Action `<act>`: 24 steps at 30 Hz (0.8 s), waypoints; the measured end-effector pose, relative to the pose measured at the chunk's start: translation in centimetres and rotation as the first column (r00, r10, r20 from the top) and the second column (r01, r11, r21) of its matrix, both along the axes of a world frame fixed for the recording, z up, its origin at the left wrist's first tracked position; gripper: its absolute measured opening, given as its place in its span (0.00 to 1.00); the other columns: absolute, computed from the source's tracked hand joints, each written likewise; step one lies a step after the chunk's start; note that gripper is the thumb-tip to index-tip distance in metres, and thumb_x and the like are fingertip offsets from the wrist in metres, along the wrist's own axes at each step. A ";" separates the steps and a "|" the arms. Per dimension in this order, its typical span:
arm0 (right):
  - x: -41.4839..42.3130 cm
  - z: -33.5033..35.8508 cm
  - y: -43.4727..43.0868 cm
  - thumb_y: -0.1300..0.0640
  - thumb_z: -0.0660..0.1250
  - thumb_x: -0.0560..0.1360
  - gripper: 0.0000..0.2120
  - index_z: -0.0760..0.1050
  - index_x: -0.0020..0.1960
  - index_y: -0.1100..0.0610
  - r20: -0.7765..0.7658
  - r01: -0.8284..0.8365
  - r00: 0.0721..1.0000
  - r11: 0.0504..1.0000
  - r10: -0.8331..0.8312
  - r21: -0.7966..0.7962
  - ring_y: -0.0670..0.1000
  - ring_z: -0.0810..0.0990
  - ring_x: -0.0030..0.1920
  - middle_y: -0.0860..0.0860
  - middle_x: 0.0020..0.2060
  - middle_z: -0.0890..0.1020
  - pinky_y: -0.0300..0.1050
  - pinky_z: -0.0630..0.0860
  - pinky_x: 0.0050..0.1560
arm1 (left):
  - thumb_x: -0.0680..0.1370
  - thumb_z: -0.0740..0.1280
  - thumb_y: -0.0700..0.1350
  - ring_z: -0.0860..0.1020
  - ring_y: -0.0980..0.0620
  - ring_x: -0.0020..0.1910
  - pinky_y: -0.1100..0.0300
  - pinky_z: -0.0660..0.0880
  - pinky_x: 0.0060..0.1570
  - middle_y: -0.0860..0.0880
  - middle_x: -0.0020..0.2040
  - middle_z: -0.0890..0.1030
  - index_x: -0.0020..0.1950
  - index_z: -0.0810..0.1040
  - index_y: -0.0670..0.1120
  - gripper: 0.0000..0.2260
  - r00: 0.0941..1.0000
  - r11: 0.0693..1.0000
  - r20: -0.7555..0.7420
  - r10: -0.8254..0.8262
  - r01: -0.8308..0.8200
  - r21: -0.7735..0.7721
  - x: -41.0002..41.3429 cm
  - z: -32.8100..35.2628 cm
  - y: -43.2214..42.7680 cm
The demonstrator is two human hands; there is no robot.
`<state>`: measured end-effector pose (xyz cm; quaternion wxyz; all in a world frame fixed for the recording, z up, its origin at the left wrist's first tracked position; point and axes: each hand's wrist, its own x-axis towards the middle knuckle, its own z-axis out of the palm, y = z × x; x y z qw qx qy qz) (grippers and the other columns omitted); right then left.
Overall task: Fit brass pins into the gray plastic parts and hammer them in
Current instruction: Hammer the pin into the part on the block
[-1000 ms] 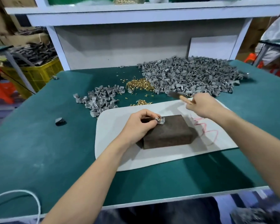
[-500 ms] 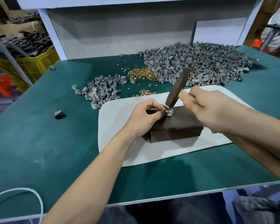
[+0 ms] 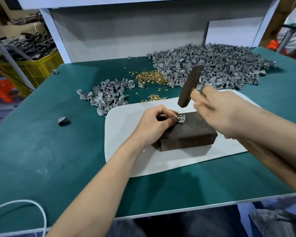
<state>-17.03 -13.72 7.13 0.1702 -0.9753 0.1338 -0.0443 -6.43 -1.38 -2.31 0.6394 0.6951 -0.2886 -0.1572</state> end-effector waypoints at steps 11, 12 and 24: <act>-0.5 -1.0 0.8 0.53 0.53 0.81 0.08 0.59 0.47 0.58 -0.055 -0.035 0.998 0.999 0.033 -0.037 0.56 0.70 0.33 0.55 0.36 0.71 0.47 0.63 0.35 | 0.74 0.68 0.31 0.78 0.67 0.35 0.74 0.72 0.38 0.56 0.42 0.81 0.38 0.76 0.43 0.09 1.000 1.000 0.015 0.015 -0.015 0.005 -0.1 0.1 0.0; -0.5 -0.9 0.8 0.53 0.52 0.81 0.09 0.59 0.48 0.58 -0.080 -0.031 0.996 0.999 0.028 -0.041 0.56 0.70 0.33 0.56 0.38 0.72 0.48 0.63 0.34 | 0.74 0.68 0.31 0.78 0.67 0.34 0.74 0.72 0.38 0.56 0.42 0.80 0.38 0.76 0.42 0.08 1.000 1.000 0.016 0.014 -0.014 0.006 -0.1 0.2 0.0; -0.5 -0.7 0.4 0.54 0.52 0.81 0.07 0.60 0.52 0.58 -0.014 -0.031 0.999 0.995 0.030 -0.095 0.61 0.75 0.41 0.57 0.39 0.73 0.47 0.63 0.37 | 0.74 0.69 0.33 0.79 0.65 0.38 0.72 0.74 0.42 0.52 0.45 0.81 0.37 0.77 0.44 0.09 1.000 1.000 0.021 0.015 -0.015 0.027 -0.1 0.2 0.0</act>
